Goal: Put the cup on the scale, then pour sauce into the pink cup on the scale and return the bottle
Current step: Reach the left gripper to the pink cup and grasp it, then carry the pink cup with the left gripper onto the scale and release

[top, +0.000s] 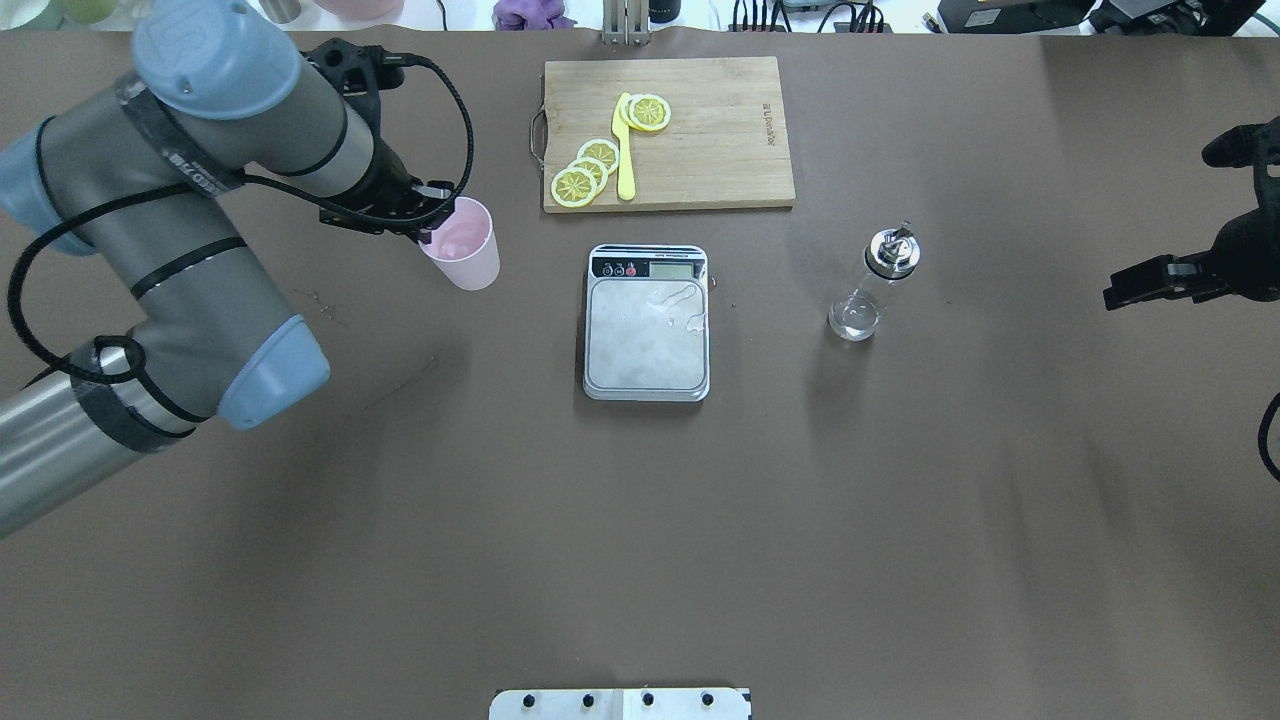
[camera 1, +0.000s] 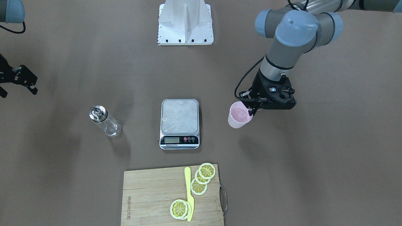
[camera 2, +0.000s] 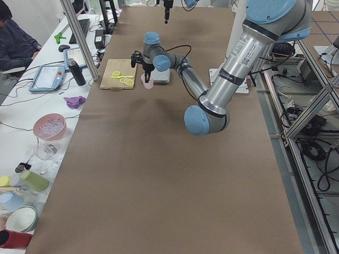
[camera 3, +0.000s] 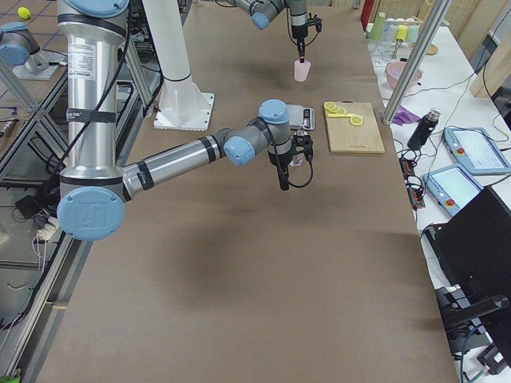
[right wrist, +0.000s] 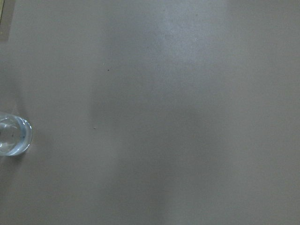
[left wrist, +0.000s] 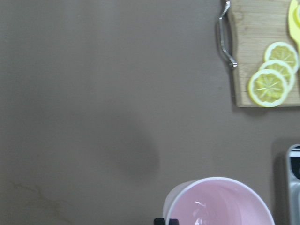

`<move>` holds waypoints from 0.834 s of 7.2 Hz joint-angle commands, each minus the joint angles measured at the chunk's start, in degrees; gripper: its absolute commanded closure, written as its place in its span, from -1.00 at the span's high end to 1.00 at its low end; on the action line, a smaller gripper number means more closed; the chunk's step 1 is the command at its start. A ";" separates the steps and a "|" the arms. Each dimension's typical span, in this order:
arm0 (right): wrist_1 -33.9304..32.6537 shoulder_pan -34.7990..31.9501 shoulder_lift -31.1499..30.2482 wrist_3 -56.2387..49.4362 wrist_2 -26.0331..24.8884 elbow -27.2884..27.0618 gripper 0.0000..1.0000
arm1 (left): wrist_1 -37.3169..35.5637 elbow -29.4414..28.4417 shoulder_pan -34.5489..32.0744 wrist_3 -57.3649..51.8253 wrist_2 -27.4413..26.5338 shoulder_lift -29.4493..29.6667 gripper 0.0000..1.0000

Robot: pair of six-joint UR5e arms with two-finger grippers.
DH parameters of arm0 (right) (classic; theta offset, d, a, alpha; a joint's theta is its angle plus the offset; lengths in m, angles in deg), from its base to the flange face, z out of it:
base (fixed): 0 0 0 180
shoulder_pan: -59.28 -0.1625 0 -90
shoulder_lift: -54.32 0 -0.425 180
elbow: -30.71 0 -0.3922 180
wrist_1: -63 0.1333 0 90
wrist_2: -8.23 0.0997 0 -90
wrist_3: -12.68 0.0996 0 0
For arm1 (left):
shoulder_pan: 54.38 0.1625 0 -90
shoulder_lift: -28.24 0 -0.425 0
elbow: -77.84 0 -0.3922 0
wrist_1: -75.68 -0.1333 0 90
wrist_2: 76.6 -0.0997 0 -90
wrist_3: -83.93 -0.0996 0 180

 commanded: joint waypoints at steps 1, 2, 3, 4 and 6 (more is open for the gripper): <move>0.01 0.01 0.23 0.07 0.00 0.00 1.00 | -5.67 -3.38 3.52 3.92 -2.67 8.80 -1.00; 0.01 0.01 0.23 0.07 -0.09 0.00 1.00 | -5.68 -7.32 5.27 5.25 -5.11 12.59 -1.00; 0.01 0.01 0.32 0.07 -0.09 0.00 1.00 | -5.25 -11.28 7.64 5.52 -7.31 15.50 -1.00; 0.01 0.01 0.32 0.07 -0.09 0.00 1.00 | -4.98 -13.41 8.19 5.44 -7.42 17.01 -1.00; 0.01 0.01 0.32 0.07 -0.09 0.00 1.00 | -3.76 -13.43 10.29 5.35 -7.42 16.85 -1.00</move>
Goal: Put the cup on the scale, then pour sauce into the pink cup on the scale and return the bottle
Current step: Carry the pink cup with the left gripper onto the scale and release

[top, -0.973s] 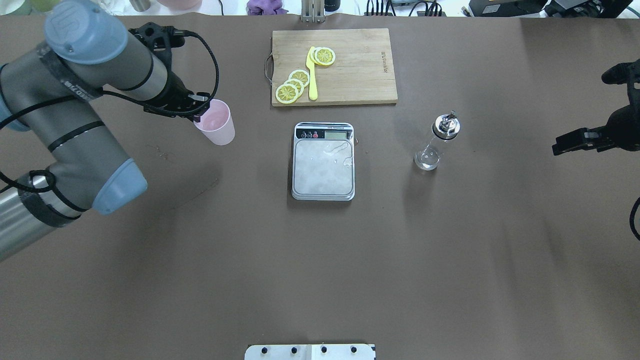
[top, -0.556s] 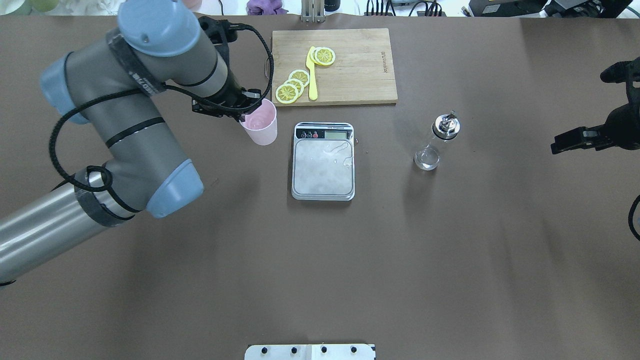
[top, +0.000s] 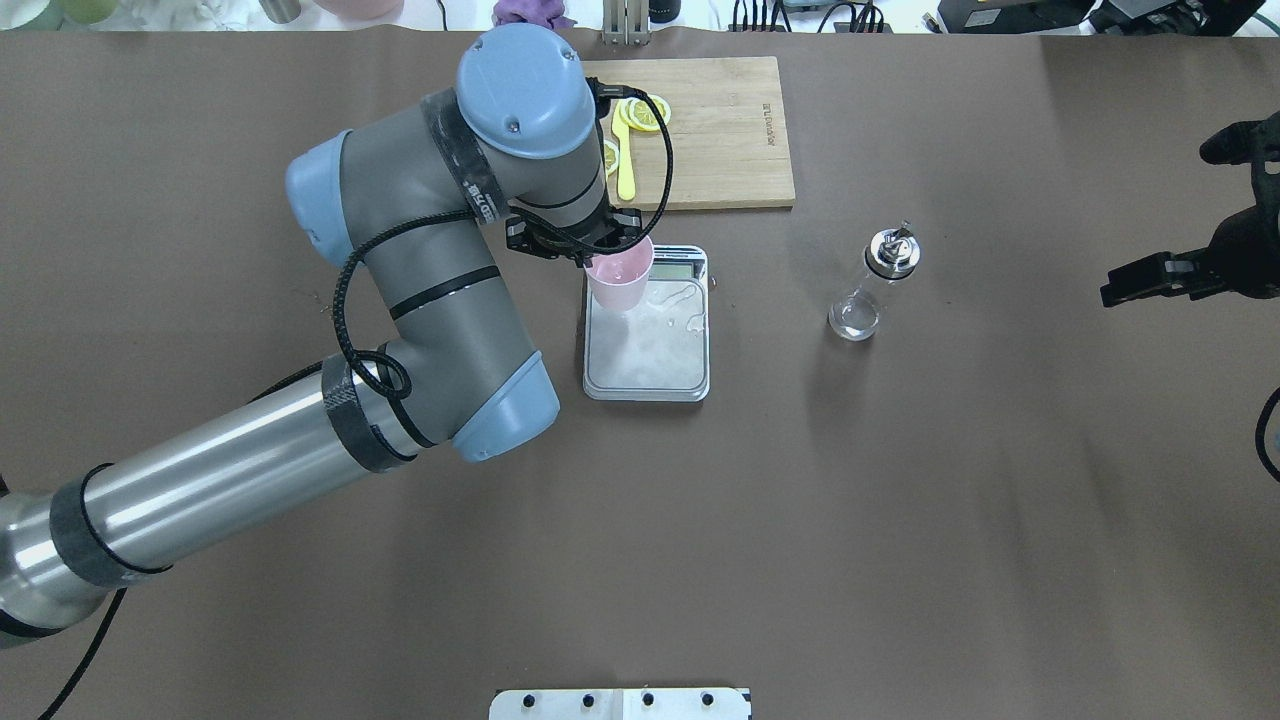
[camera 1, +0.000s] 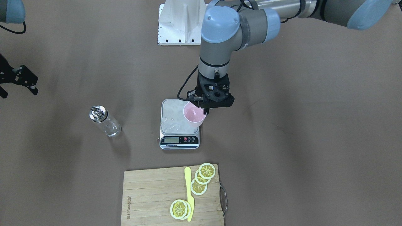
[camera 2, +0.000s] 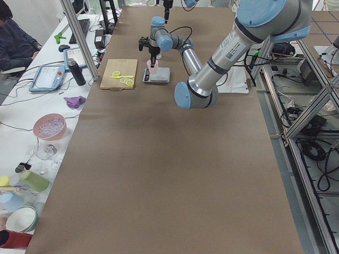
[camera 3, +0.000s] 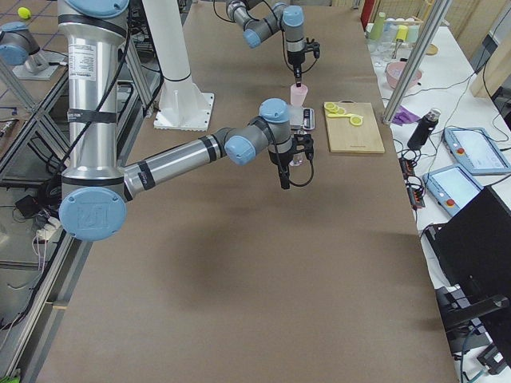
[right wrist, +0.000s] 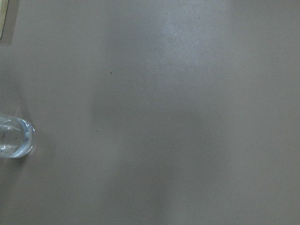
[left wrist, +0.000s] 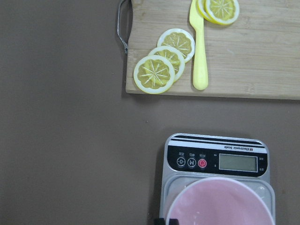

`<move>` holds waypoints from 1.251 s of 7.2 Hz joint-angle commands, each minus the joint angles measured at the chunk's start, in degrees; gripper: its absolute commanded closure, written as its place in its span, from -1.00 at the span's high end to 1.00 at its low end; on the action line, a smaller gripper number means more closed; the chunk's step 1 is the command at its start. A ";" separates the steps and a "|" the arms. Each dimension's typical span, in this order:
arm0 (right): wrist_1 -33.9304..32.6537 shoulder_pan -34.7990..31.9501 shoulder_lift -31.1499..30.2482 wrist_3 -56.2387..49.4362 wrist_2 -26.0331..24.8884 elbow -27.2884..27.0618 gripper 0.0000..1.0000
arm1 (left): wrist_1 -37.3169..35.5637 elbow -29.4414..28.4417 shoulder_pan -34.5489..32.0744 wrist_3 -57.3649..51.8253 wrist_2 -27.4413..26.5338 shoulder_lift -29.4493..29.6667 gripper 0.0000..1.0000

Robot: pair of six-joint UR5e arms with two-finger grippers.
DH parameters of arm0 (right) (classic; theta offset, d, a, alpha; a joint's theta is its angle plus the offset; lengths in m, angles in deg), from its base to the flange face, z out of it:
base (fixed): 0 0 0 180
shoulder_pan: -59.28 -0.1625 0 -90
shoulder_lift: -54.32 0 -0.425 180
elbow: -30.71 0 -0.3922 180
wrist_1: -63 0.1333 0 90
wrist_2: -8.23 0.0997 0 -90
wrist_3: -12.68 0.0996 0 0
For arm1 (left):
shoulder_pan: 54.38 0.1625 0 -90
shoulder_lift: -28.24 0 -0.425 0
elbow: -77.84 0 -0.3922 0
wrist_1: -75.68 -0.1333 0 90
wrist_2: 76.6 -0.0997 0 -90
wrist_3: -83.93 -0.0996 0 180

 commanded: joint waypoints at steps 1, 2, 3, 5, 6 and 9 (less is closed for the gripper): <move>0.00 0.00 0.09 0.00 0.00 0.00 1.00 | 1.02 -0.52 1.95 0.05 -0.21 0.08 -1.00; 0.00 0.00 0.09 0.00 0.00 0.00 1.00 | 1.02 -0.52 2.04 0.05 -0.91 0.07 -1.00; 0.00 0.00 0.09 0.00 0.00 0.00 1.00 | 1.02 -0.61 2.22 -0.04 -0.92 -0.01 -1.00; 0.00 0.00 0.00 0.00 -0.09 0.00 1.00 | 1.29 -0.61 2.74 -0.04 -1.00 -0.01 -1.00; 0.00 0.00 0.00 0.00 0.00 0.00 1.00 | 2.51 -1.05 2.92 -0.04 -1.00 -0.10 -1.00; 0.00 0.00 0.00 0.00 0.00 0.00 1.00 | 3.30 -1.40 3.10 -0.04 -1.00 -0.10 -1.00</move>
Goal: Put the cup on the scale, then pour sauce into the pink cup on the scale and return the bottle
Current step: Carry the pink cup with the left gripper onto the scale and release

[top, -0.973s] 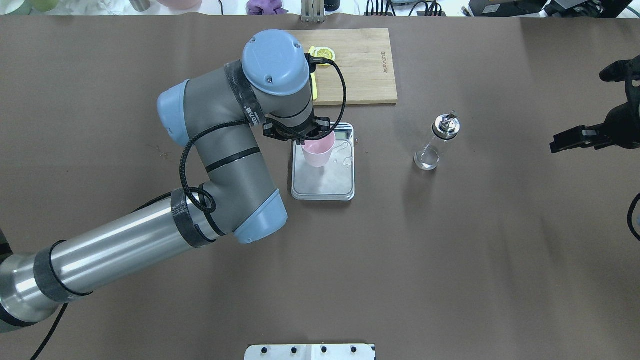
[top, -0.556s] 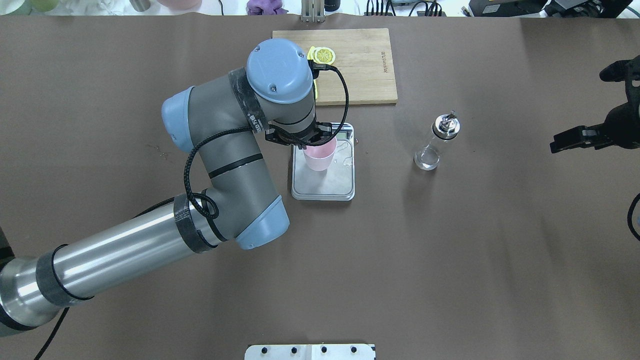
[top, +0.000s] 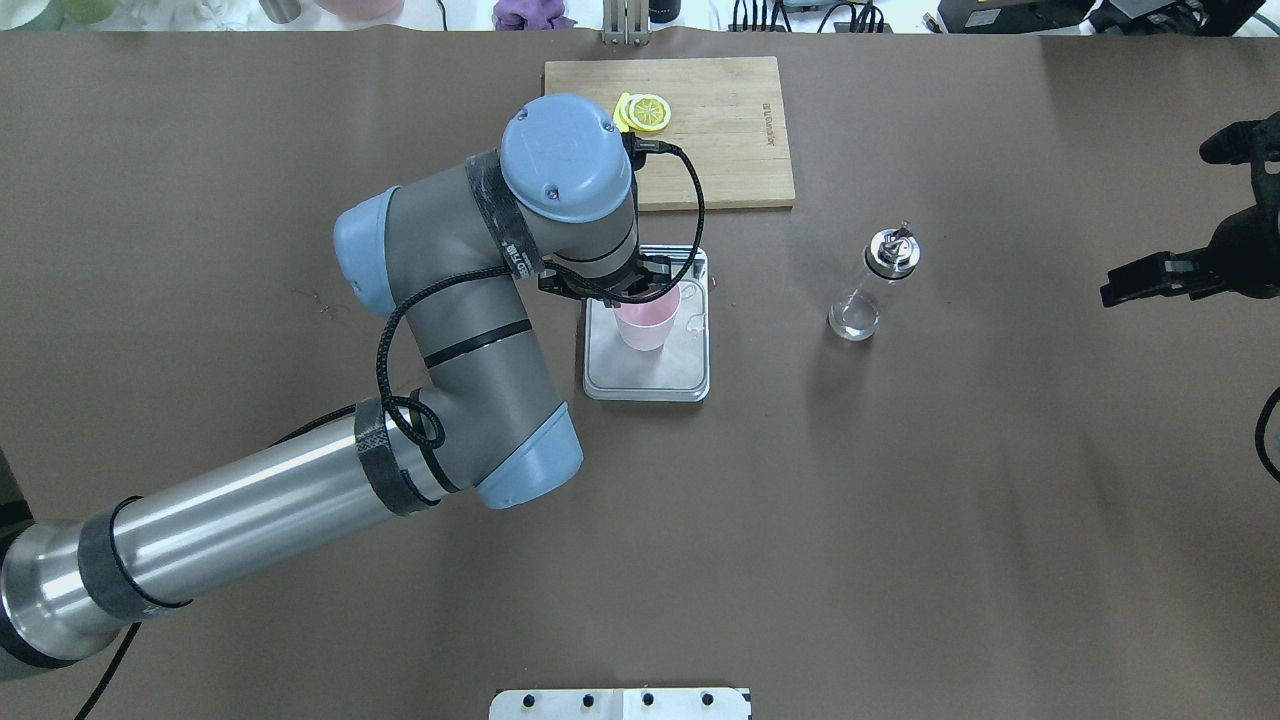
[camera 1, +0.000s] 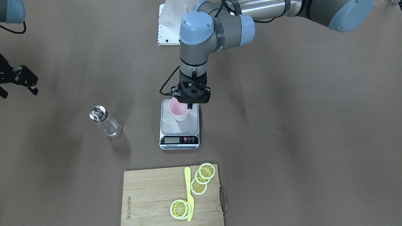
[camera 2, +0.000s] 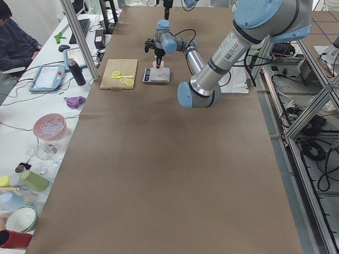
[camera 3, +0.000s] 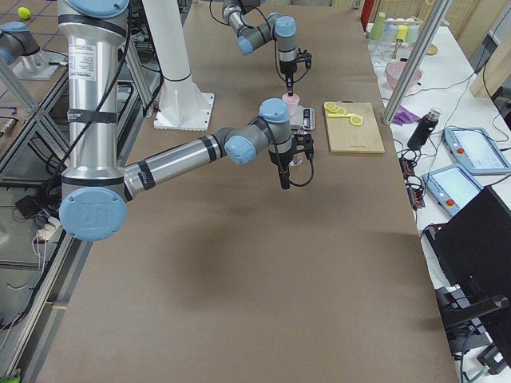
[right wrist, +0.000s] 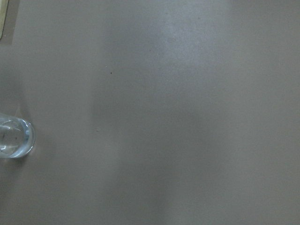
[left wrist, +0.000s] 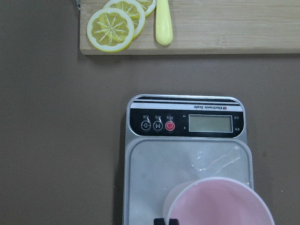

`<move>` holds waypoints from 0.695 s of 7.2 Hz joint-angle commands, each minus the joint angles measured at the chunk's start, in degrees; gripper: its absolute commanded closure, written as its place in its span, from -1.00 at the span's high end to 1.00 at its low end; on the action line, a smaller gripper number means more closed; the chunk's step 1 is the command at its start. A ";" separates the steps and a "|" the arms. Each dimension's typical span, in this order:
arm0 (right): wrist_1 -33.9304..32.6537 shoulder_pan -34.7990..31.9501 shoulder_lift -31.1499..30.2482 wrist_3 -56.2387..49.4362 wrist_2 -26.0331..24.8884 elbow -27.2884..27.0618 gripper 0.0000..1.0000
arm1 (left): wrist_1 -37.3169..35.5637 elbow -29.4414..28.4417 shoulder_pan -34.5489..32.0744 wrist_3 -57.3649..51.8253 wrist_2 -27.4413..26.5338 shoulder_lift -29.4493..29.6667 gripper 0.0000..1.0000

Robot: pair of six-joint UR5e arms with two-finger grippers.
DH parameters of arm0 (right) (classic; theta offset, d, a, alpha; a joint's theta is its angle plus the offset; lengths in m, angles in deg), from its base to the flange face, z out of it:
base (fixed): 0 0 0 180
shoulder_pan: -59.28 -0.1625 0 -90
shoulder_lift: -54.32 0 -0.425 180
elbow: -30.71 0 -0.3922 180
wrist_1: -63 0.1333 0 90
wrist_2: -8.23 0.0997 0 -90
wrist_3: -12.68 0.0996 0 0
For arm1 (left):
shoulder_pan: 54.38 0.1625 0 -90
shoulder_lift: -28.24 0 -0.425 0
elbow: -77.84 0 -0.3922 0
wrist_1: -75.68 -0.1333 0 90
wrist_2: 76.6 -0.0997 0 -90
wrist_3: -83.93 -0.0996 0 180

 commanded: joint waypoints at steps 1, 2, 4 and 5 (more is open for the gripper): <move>0.00 0.00 0.00 0.00 -0.08 0.00 1.00 | 1.21 -0.48 0.18 0.00 0.00 -0.29 -1.00; 0.00 0.00 0.00 0.00 -0.09 0.00 1.00 | 2.18 -0.84 0.09 0.00 0.00 -0.29 -1.00; 0.00 0.00 0.00 0.00 -0.09 0.00 1.00 | 2.36 -0.84 0.09 -0.26 0.00 -0.29 -0.41; 0.00 0.00 0.00 -0.09 -0.09 0.00 1.00 | 2.36 -0.49 0.09 -0.44 0.00 -0.29 0.39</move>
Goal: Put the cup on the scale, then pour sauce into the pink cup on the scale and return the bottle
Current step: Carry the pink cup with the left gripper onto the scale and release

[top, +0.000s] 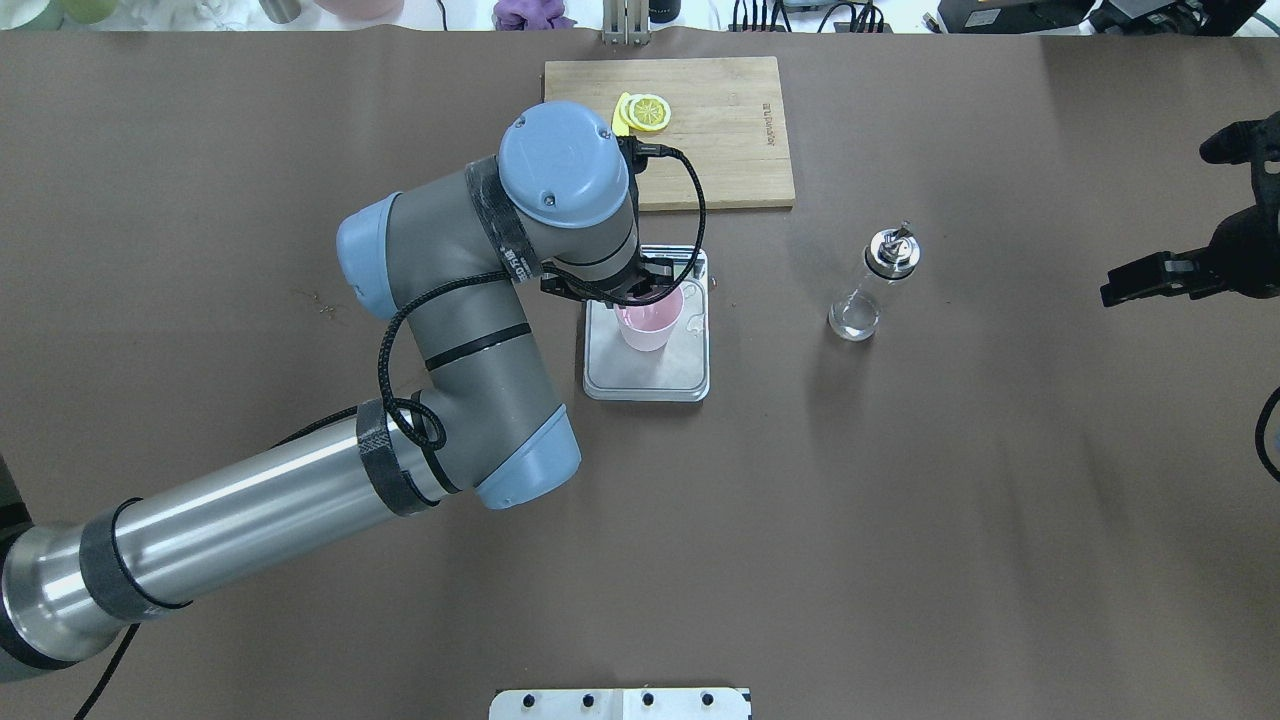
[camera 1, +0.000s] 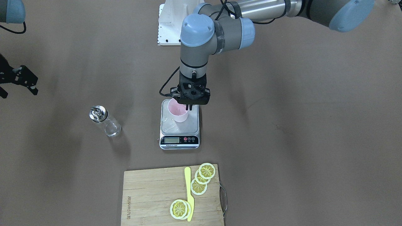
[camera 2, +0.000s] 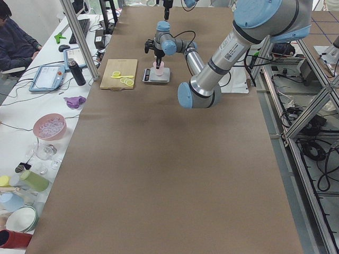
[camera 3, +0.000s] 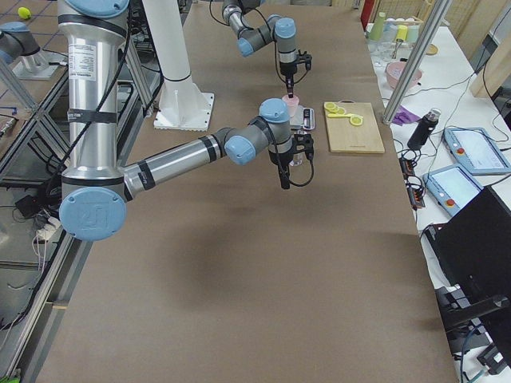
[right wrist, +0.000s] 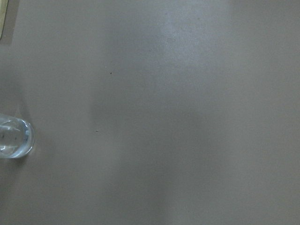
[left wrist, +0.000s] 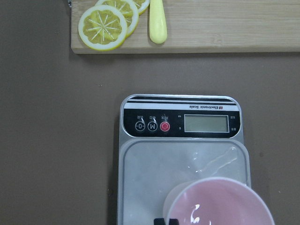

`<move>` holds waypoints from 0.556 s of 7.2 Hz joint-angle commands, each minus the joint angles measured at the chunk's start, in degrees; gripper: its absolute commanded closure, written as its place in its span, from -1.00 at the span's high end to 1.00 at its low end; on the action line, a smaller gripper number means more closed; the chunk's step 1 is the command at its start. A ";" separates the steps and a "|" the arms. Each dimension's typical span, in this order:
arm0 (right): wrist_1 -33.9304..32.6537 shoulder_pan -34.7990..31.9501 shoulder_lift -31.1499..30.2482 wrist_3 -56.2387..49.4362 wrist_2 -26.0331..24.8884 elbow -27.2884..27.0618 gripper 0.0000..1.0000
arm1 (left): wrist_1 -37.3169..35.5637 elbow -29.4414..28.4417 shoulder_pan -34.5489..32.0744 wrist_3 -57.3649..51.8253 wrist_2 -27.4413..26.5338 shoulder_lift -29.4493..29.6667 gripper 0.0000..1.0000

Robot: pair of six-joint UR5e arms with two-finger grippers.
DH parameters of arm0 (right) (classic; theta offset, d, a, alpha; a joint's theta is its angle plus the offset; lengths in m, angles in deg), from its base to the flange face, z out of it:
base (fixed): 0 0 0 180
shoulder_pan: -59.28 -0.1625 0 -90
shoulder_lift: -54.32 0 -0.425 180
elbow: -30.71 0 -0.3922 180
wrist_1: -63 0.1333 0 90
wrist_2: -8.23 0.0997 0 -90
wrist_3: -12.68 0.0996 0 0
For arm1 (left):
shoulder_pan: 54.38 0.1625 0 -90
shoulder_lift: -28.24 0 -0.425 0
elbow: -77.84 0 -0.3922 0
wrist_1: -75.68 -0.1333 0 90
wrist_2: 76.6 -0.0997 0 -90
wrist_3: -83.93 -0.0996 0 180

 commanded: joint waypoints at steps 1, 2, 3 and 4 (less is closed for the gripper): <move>0.00 0.00 0.00 -0.33 0.00 0.00 1.00 | 1.23 0.32 -0.01 -0.31 0.09 -0.09 0.95; 0.00 0.00 0.09 -0.51 0.08 0.00 1.00 | 1.59 1.28 -0.18 -0.31 0.18 -0.27 0.96; 0.00 0.17 0.09 -0.69 -0.61 0.09 1.00 | 0.90 4.07 -1.75 -0.40 0.61 -0.53 0.96; 0.26 1.31 0.09 -0.78 -3.14 0.00 1.00 | -1.37 7.41 -3.77 -1.36 2.44 -2.62 0.96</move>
